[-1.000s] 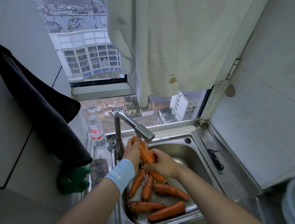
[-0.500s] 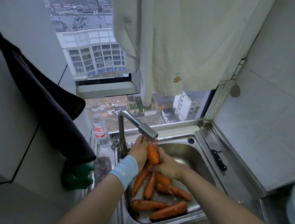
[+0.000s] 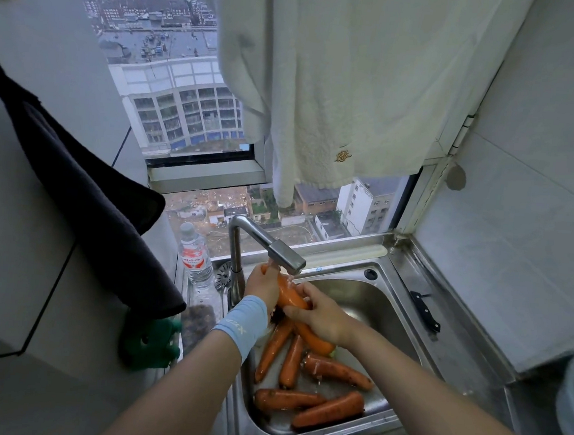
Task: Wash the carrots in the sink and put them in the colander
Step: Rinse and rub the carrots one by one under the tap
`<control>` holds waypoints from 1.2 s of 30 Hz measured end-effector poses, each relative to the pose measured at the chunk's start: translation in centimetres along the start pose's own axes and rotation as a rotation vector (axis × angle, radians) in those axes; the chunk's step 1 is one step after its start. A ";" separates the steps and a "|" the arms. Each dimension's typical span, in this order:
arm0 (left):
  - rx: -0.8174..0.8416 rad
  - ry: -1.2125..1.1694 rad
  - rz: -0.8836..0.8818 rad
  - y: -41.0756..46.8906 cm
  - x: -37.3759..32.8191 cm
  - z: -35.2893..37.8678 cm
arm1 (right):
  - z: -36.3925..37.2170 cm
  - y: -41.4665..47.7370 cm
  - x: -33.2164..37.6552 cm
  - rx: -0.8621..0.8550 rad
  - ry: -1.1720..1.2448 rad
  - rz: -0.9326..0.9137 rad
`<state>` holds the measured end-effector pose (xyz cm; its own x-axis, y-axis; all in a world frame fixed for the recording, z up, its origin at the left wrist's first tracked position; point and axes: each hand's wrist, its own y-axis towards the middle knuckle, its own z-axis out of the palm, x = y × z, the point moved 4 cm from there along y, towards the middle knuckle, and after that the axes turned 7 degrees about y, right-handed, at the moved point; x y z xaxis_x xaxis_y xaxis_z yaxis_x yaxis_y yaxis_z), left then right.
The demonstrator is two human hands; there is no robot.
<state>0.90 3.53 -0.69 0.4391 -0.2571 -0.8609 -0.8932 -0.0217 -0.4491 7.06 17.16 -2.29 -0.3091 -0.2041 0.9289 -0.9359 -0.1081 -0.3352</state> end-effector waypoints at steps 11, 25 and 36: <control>0.238 -0.258 -0.002 0.1 1.7 1.5 | -0.4 -1.2 2.0 -0.031 -0.072 -0.022; 0.362 -0.409 -0.020 -2.1 0.8 1.9 | 0.1 -2.0 1.6 0.072 0.202 0.162; 0.136 -0.411 -0.202 0.9 0.5 0.4 | 1.3 -1.2 2.1 0.122 0.227 0.200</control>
<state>0.39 3.77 -1.63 0.6288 0.1437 -0.7642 -0.7775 0.1016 -0.6206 7.77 15.63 -0.13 -0.5271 -0.0127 0.8497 -0.8301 -0.2062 -0.5181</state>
